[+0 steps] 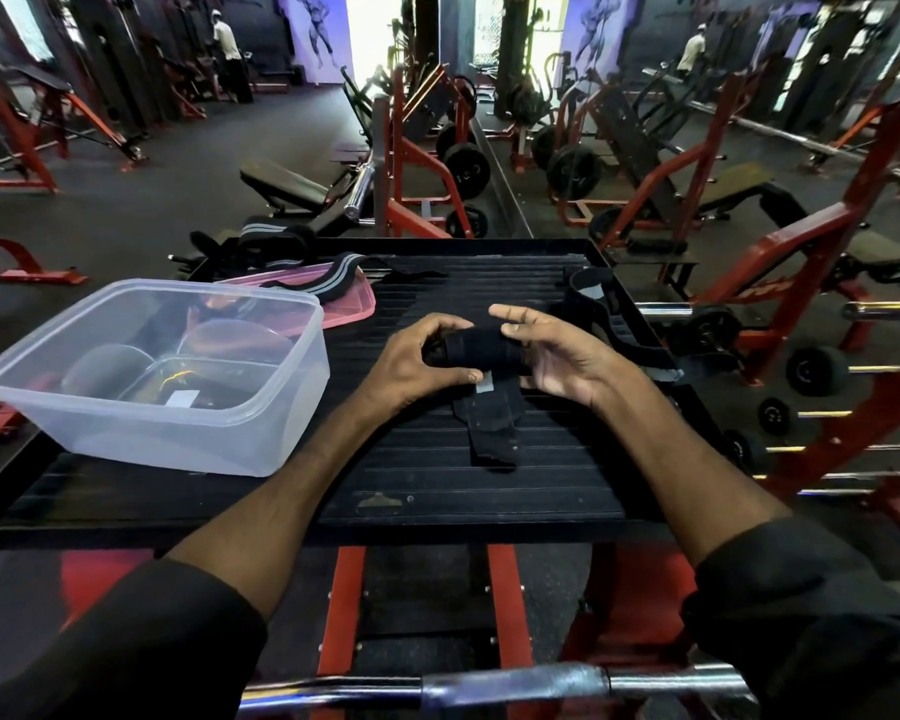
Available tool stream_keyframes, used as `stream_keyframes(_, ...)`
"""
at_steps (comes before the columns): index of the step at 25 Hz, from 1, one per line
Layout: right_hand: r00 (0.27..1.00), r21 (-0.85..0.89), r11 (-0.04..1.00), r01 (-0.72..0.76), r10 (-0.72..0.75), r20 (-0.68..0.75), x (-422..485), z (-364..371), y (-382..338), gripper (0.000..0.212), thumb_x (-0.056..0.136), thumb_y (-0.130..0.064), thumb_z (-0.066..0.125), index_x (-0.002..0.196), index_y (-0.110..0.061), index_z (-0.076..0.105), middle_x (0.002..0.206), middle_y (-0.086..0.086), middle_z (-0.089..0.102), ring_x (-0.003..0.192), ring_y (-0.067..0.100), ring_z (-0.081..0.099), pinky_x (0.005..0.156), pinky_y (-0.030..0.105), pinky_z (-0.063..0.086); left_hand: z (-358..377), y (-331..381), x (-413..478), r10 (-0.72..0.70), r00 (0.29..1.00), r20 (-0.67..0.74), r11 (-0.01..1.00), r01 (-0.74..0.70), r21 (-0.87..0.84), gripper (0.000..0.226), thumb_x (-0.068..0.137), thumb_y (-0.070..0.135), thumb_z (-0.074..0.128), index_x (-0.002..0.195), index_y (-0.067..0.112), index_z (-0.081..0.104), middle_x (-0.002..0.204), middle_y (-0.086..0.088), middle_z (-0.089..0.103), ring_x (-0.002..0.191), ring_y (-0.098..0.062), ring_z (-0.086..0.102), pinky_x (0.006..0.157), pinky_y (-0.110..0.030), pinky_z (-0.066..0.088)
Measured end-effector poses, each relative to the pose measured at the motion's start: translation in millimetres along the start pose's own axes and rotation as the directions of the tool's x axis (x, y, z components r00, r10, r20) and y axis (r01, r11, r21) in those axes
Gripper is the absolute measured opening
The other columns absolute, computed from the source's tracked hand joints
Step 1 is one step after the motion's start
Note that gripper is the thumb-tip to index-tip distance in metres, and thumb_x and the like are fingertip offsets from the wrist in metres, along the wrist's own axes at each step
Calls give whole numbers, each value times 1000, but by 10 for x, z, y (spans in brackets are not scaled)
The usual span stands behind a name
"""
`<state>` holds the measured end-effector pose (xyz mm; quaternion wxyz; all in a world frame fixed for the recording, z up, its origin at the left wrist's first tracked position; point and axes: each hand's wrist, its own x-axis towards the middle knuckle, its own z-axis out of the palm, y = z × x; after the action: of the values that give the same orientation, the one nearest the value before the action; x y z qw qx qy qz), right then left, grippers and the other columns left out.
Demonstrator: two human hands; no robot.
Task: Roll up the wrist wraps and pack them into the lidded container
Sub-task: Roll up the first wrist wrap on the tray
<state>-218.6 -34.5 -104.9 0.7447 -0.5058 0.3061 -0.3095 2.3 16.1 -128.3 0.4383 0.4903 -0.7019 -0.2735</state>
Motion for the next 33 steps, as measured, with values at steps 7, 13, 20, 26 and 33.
stream_keyframes(7,999,-236,972,-19,11,-37,-26,-17,111,38,91,-35,65,123,-15,60,107,5,73,95,19,70,88,38,53,35,36,10,66,998,-2,997,-66,-30,58,68,9,89,115,30,63,115,21,63,108,11,57,93,-19,47)
stream_keyframes(13,985,-197,972,130,-149,-85,-75,-18,109,35,92,-16,69,126,-18,62,113,7,71,101,20,69,83,35,57,5,125,-22,-286,885,368,699,456,-552,40,97,21,63,136,23,53,134,0,64,117,-17,66,86,-34,58)
stream_keyframes(20,984,-296,943,151,-171,-41,-203,29,68,49,86,16,63,130,-7,61,110,6,71,104,18,69,92,31,57,47,128,-73,-304,880,363,787,447,-424,35,100,40,56,131,23,58,132,1,66,120,-11,64,95,-37,57)
stream_keyframes(26,985,-247,955,162,-171,-16,-209,53,57,61,77,25,61,125,-13,64,111,8,69,102,17,67,86,27,59,52,149,-110,-277,939,202,789,342,-510,39,90,17,73,126,8,62,109,0,71,109,-17,69,85,-39,61)
stream_keyframes(33,997,-92,996,-1,-6,-75,-144,-18,19,33,92,-19,64,124,-27,64,116,-5,69,109,15,63,100,45,43,100,142,-128,-211,972,98,859,233,-455,45,76,1,83,116,12,65,106,-2,70,98,-12,67,82,-26,58)
